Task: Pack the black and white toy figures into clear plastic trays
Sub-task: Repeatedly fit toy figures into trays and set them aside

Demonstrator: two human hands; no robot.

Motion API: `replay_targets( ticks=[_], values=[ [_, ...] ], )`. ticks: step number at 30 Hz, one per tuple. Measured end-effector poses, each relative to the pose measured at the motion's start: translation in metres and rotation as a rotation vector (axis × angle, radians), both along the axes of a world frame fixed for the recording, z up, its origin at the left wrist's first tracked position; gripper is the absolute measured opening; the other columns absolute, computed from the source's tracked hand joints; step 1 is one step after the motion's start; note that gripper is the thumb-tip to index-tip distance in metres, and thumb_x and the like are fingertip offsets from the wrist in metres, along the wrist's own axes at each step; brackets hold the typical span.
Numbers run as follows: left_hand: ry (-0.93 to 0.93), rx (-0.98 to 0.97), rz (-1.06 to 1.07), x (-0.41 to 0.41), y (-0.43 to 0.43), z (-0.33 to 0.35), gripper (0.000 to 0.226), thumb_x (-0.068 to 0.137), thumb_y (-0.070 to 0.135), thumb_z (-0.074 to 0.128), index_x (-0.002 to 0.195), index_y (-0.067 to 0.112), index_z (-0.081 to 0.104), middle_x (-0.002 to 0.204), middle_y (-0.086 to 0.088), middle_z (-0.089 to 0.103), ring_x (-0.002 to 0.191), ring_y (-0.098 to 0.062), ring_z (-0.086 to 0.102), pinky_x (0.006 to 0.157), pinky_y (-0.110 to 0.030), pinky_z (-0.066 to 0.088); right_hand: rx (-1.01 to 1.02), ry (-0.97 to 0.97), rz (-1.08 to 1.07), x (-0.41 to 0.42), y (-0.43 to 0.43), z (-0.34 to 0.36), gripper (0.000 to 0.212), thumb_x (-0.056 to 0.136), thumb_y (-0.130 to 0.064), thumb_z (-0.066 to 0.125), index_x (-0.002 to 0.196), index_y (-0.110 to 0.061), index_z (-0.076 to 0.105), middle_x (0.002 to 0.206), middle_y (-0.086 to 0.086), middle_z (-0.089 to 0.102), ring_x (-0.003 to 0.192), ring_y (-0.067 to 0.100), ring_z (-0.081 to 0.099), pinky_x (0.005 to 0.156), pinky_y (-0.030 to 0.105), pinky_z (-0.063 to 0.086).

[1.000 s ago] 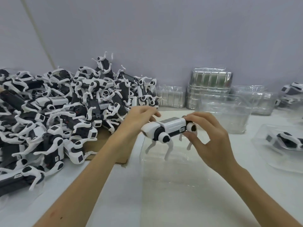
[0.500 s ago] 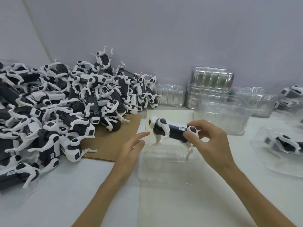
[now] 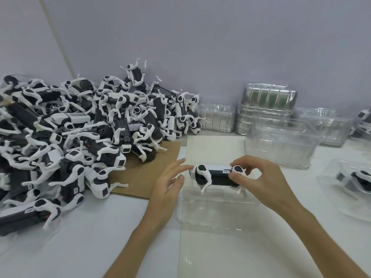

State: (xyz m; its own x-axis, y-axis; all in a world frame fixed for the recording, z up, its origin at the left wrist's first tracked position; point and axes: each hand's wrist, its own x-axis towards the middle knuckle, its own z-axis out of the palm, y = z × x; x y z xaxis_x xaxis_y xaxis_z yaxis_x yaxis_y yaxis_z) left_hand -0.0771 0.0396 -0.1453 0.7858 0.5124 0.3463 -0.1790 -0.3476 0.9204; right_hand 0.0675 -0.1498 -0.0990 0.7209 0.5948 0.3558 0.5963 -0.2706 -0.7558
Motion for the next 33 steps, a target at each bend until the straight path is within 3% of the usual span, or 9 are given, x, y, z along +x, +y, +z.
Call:
replay_targets(
  ticks=[2,6,11,14,19,25,29,31,33],
  values=[
    [-0.013,-0.016,-0.006,-0.002,-0.002,-0.002,0.037,0.096,0.010,0.047,0.107,0.032,0.074,0.135,0.018,0.059,0.132,0.003,0.045,0.095,-0.003,0.034,-0.018,0.007,0.018,0.000,-0.001,0.001,0.011,0.080,-0.022,0.076,0.076,-0.031,0.071,0.082,-0.017,0.070,0.081,0.008,0.056,0.076,0.022,0.040],
    [-0.010,-0.020,-0.005,0.001,-0.001,0.000,0.035,0.090,0.020,0.047,0.102,0.033,0.076,0.130,0.023,0.061,0.132,0.002,0.047,0.096,-0.006,0.036,-0.042,-0.011,0.017,0.002,-0.002,0.001,0.012,0.077,-0.024,0.079,0.075,-0.033,0.072,0.080,-0.019,0.069,0.082,0.007,0.057,0.075,0.017,0.039],
    [-0.004,0.068,0.049,0.004,-0.002,-0.002,0.028,0.086,0.023,0.052,0.099,0.033,0.075,0.129,0.022,0.061,0.130,-0.002,0.049,0.103,-0.033,0.039,-0.053,-0.038,0.024,0.005,-0.005,0.000,0.012,0.076,-0.027,0.079,0.075,-0.037,0.072,0.077,-0.022,0.067,0.084,0.005,0.057,0.071,0.010,0.037],
    [0.021,0.137,0.080,0.007,-0.005,-0.003,0.026,0.084,0.020,0.052,0.094,0.031,0.074,0.130,0.022,0.060,0.127,0.000,0.051,0.102,-0.031,0.040,-0.089,-0.062,0.020,0.006,-0.006,-0.001,0.016,0.077,-0.027,0.078,0.078,-0.041,0.070,0.076,-0.022,0.067,0.086,0.003,0.057,0.071,0.015,0.037],
    [0.035,0.138,0.062,0.007,-0.004,-0.003,0.027,0.084,0.021,0.051,0.097,0.027,0.074,0.133,0.023,0.057,0.128,0.001,0.050,0.102,-0.029,0.041,-0.066,-0.085,-0.043,0.009,-0.003,-0.009,0.015,0.075,-0.031,0.082,0.078,-0.043,0.073,0.088,-0.020,0.065,0.096,-0.002,0.053,0.080,0.006,0.033],
    [0.055,0.124,0.035,0.010,-0.001,-0.006,0.030,0.084,0.025,0.047,0.099,0.030,0.072,0.138,0.027,0.050,0.131,0.008,0.042,0.098,-0.024,0.039,-0.160,-0.106,-0.078,0.011,0.002,-0.018,0.006,0.080,-0.041,0.076,0.085,-0.038,0.075,0.097,-0.018,0.056,0.106,-0.008,0.040,0.092,0.025,0.032],
    [0.062,0.100,0.027,0.006,-0.004,-0.005,0.027,0.088,0.034,0.046,0.104,0.037,0.068,0.140,0.028,0.048,0.133,0.010,0.038,0.105,-0.025,0.037,-0.115,-0.104,-0.064,0.007,0.003,-0.014,0.004,0.086,-0.045,0.067,0.087,-0.048,0.071,0.106,-0.022,0.055,0.111,-0.009,0.040,0.092,0.013,0.029],
    [0.068,0.142,0.021,0.003,-0.004,-0.003,0.028,0.088,0.050,0.048,0.108,0.044,0.066,0.141,0.032,0.046,0.134,0.013,0.036,0.105,-0.023,0.034,-0.170,-0.036,0.015,0.011,-0.002,-0.010,0.028,0.085,-0.061,0.054,0.109,-0.052,0.066,0.123,-0.027,0.049,0.122,-0.007,0.037,0.101,0.014,0.029],
    [0.075,0.257,0.031,-0.002,-0.006,-0.001,0.031,0.086,0.059,0.048,0.113,0.055,0.061,0.144,0.034,0.041,0.136,0.012,0.033,0.105,-0.020,0.029,-0.246,0.067,0.086,0.017,-0.011,-0.005,0.060,0.078,-0.071,0.048,0.135,-0.052,0.048,0.141,-0.030,0.036,0.134,-0.005,0.033,0.114,0.029,0.031]
  ],
)
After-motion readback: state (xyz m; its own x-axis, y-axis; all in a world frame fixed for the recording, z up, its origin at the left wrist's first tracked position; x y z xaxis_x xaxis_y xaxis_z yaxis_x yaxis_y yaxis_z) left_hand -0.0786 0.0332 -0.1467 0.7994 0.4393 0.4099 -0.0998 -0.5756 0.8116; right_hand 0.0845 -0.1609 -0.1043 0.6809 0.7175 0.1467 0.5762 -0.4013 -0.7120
